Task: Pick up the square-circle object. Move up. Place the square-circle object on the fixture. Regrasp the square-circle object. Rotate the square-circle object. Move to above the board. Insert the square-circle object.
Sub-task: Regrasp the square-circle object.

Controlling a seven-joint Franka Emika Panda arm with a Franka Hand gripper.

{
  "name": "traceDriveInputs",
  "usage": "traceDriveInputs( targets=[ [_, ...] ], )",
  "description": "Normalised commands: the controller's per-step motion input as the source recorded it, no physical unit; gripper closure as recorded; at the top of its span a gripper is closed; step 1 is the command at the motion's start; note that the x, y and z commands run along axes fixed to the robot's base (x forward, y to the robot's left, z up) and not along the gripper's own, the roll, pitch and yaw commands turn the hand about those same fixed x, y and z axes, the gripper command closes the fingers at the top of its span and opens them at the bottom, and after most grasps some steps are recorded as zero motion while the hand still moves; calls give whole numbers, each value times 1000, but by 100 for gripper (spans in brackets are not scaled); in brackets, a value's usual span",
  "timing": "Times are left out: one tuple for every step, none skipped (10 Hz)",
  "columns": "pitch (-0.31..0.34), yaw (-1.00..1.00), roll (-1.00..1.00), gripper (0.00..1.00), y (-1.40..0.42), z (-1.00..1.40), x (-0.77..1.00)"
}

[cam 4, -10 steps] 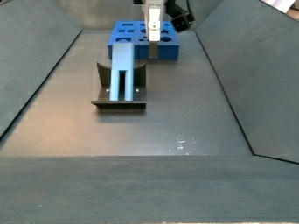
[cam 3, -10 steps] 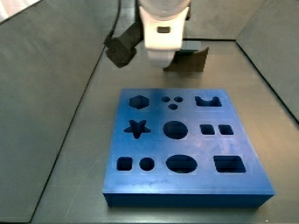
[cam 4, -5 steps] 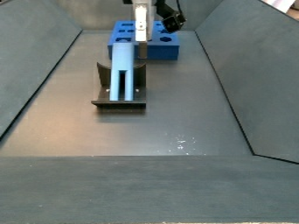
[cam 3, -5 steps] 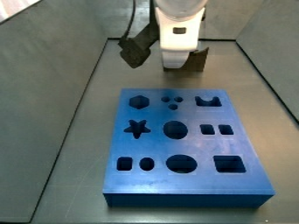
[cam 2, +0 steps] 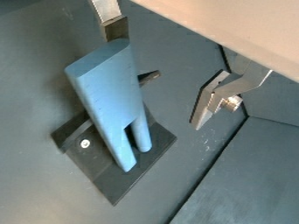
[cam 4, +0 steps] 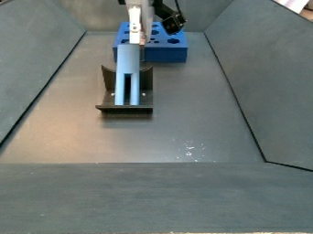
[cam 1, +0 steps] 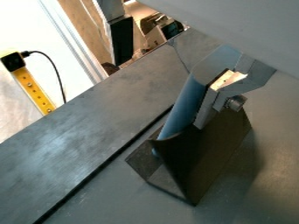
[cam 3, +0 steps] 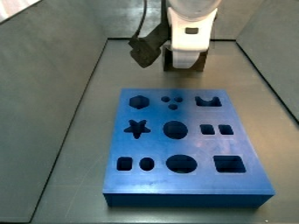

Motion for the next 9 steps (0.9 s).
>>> traceDriveInputs(
  targets=[
    [124,74,135,0,-29,-37,665],
    [111,85,132,0,-32,-31,565],
    [108,86,131,0,-31,-31,527],
    [103,86,131,0,-29,-31,452],
    [96,84,131,0,-33,-31,380],
    [96,82,134,0,-32,-34,331],
    [96,81,137,0,-32,-32,299],
    [96,76,141,0,-33,-29,234],
    [98,77,144,0,-33,-31,188]
  ],
)
